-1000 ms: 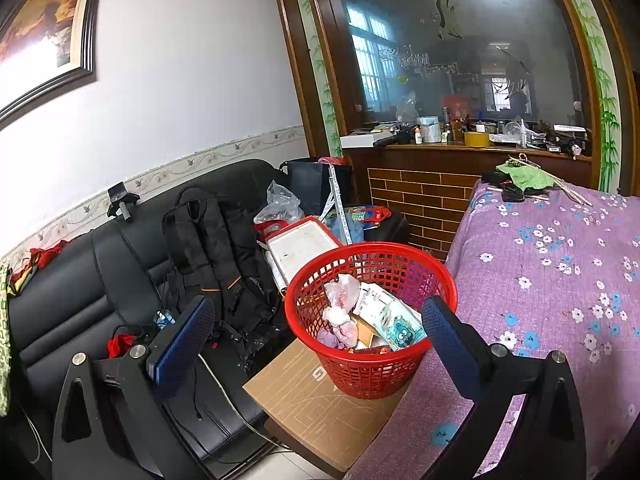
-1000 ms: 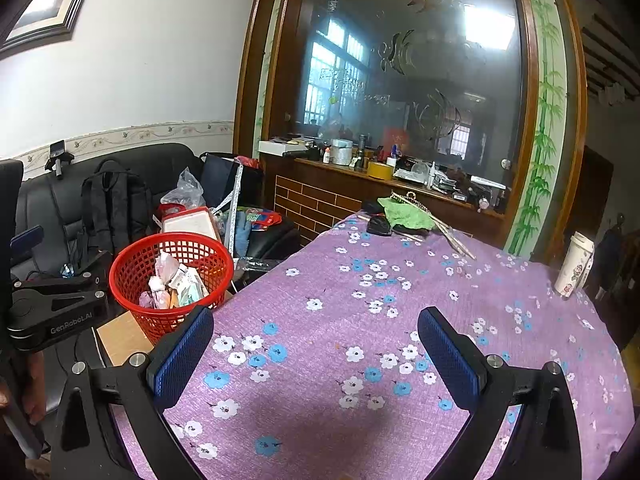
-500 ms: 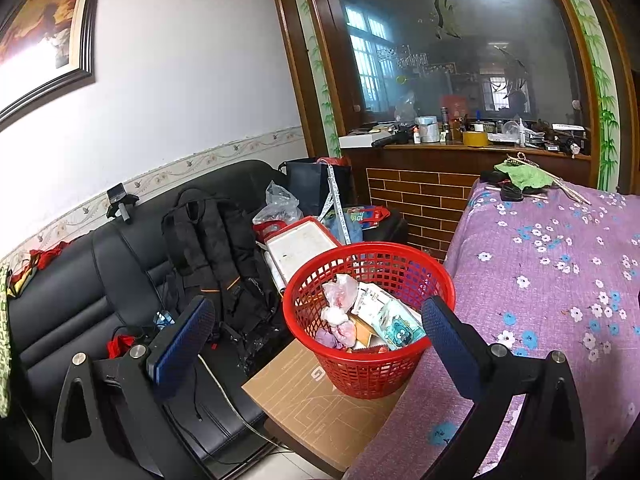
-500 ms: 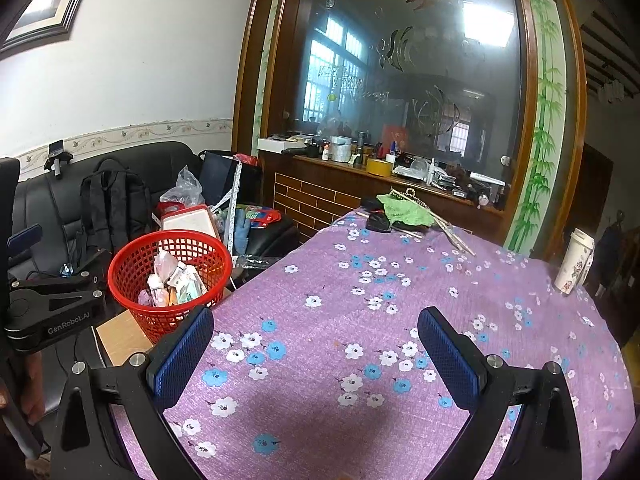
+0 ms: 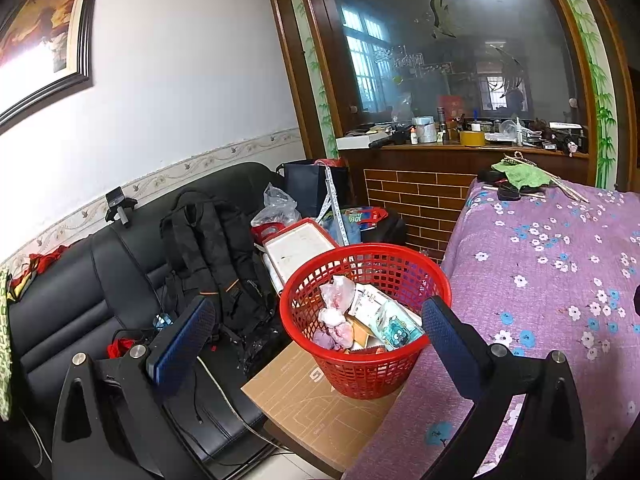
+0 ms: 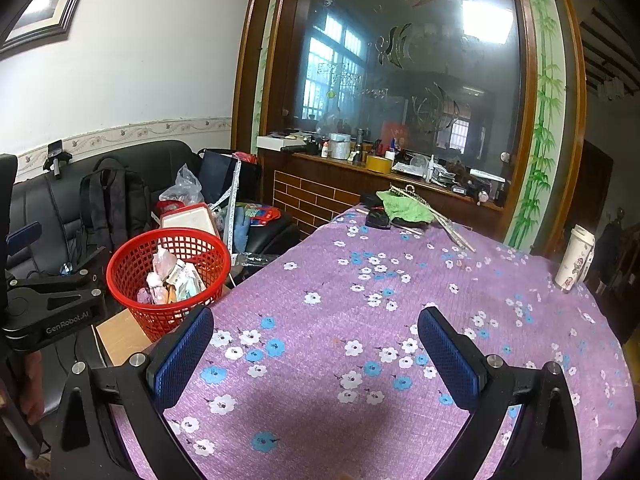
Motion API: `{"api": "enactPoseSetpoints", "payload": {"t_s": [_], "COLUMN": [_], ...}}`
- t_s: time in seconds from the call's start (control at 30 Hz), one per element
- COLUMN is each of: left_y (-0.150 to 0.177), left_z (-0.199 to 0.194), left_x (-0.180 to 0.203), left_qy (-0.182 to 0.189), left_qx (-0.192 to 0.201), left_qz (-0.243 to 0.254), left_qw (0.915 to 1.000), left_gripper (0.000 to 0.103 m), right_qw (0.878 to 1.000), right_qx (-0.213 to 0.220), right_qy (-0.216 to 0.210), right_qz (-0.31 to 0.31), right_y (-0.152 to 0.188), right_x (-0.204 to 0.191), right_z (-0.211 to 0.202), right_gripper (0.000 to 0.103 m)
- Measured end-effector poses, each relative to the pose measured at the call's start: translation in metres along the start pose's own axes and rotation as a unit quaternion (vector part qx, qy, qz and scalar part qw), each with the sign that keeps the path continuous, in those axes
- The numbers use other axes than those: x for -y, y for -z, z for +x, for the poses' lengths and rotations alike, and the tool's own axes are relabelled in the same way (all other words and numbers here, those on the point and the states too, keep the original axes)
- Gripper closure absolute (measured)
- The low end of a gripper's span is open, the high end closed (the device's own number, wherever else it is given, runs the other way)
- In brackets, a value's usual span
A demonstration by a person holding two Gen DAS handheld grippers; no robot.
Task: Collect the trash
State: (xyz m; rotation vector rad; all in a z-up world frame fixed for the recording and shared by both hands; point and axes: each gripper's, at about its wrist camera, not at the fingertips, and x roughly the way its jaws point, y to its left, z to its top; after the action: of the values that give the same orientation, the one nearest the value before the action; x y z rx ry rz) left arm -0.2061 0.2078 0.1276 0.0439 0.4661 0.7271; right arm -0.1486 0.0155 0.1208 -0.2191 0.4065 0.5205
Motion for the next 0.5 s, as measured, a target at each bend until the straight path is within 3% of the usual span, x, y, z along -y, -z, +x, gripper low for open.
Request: {"api": "enactPoseSetpoints", "payload": {"t_s": [0.5], "left_y": [-0.009], "left_z": [-0.006], "left_x": [0.015], "left_qy": [0.005], "left_qx": [0.012], "left_qz": [0.025], "left_qw": [0.9996], "left_gripper": [0.000], "right_qw": [1.000], "right_qx": [-0.002], "right_qy": [0.006], "right_qz": [0.013], "right_y": [-0.001], "right_x": [0.011], "right_z": [-0.001], "right_gripper": [0.000]}}
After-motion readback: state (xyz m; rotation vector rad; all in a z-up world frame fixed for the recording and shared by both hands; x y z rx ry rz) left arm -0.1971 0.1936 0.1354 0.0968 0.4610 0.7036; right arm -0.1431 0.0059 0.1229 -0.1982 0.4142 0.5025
